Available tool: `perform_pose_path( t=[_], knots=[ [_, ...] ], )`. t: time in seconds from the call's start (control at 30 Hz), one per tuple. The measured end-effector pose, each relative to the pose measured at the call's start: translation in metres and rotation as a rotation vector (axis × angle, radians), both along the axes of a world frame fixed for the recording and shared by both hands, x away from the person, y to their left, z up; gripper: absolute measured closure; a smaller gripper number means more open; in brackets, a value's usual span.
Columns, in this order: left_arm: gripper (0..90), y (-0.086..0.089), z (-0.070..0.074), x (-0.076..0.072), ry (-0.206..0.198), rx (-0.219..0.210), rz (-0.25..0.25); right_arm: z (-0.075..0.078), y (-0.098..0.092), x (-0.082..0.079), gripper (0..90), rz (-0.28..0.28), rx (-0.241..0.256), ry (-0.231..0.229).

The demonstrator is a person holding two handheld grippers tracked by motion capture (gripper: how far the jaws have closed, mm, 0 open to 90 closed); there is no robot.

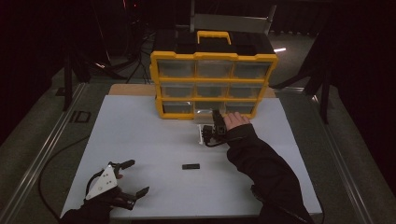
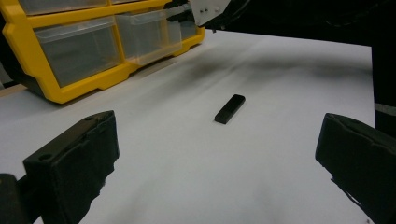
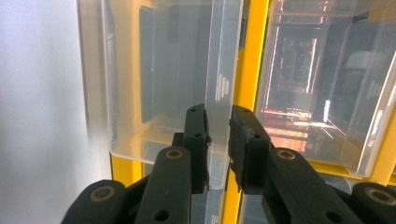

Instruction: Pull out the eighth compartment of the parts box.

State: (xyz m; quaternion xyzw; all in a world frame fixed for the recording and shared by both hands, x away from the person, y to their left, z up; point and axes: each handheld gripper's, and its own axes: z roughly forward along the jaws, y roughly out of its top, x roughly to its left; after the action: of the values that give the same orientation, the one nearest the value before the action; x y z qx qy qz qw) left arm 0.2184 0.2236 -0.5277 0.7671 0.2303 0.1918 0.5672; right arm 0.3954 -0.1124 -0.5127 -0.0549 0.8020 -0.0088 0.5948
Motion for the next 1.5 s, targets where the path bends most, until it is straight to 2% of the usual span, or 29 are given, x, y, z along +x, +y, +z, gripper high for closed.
perform_pose_path(
  t=[0.27,0.33,0.57,0.6,1.17,1.23,1.5],
  knots=[
    [0.0,0.0,0.0,0.0,-0.001,0.002,0.001,0.0,-0.004,-0.007,77.7,0.025,-0.004,-0.004],
    [0.0,0.0,0.0,0.0,0.0,0.002,0.001,0.001,-0.004,-0.008,77.7,0.024,0.01,-0.005],
    [0.0,0.0,0.0,0.0,0.0,0.002,0.001,-0.001,-0.004,-0.015,77.7,0.027,0.011,-0.011],
    [0.0,0.0,0.0,0.0,-0.001,0.003,0.001,-0.002,-0.005,-0.016,77.6,0.031,-0.001,-0.009],
    [0.0,0.0,0.0,0.0,-0.001,0.003,0.002,-0.004,-0.011,-0.032,77.9,0.063,0.023,-0.027],
    [0.0,0.0,0.0,0.0,-0.001,0.002,0.002,-0.003,-0.012,-0.034,77.9,0.062,0.01,-0.024],
    [0.0,0.0,0.0,0.0,-0.001,0.004,0.002,-0.005,-0.016,-0.043,77.9,0.069,0.029,-0.026]
  ],
)
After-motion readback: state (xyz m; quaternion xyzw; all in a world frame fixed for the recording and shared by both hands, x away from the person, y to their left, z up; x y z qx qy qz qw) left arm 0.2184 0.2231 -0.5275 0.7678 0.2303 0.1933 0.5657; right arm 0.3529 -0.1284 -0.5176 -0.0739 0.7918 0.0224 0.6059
